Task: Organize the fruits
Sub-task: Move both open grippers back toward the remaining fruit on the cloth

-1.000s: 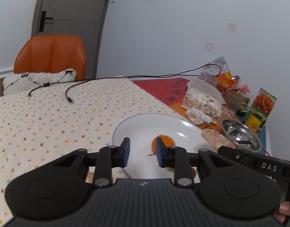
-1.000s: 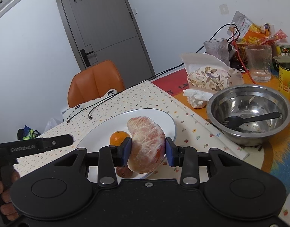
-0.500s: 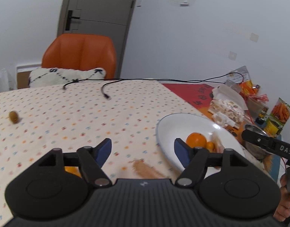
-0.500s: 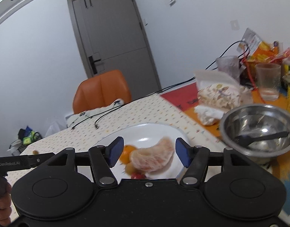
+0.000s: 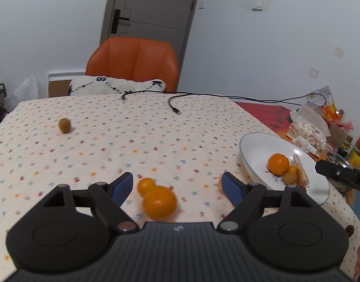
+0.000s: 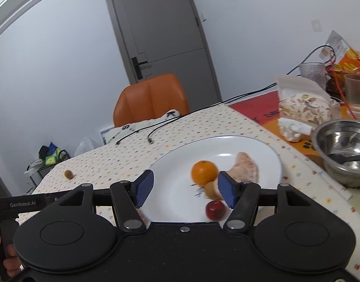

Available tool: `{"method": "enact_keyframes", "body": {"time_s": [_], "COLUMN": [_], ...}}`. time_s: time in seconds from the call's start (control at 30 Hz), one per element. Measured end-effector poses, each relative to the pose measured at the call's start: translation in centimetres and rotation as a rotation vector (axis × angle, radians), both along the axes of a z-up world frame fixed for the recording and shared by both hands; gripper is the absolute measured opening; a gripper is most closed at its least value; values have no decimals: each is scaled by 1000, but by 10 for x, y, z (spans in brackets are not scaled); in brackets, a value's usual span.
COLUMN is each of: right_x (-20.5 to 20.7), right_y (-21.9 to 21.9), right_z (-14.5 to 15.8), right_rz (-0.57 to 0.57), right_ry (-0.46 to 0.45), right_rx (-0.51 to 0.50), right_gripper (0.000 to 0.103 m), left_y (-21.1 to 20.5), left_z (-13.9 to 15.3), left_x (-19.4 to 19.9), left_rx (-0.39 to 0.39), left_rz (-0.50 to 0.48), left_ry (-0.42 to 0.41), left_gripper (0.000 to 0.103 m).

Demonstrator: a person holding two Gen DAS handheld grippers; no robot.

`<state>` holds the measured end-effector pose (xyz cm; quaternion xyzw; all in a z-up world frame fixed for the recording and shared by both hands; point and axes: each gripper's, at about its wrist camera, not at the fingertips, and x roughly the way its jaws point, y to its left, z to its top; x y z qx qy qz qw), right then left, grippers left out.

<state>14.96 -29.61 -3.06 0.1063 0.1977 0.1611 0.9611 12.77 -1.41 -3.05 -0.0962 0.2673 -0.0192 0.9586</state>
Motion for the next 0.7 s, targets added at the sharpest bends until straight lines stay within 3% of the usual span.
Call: {"method": "enact_keyframes", "body": {"time_s": [0.33,0.7], "right_x": [-6,-5], "right_y": [31,63], "right_z": [1,-8], "right_rz": [70,134], "right_ry": [5,32], "right_rx": [-34,-96], "right_gripper": [58,39], "left_y": [19,26], "left_z": [-3,-9], "left_x": [-16,-25], "left_rx": [-18,-39], "left_rz": [10,-15], "left_ry": [2,6], "left_gripper": [81,81]}}
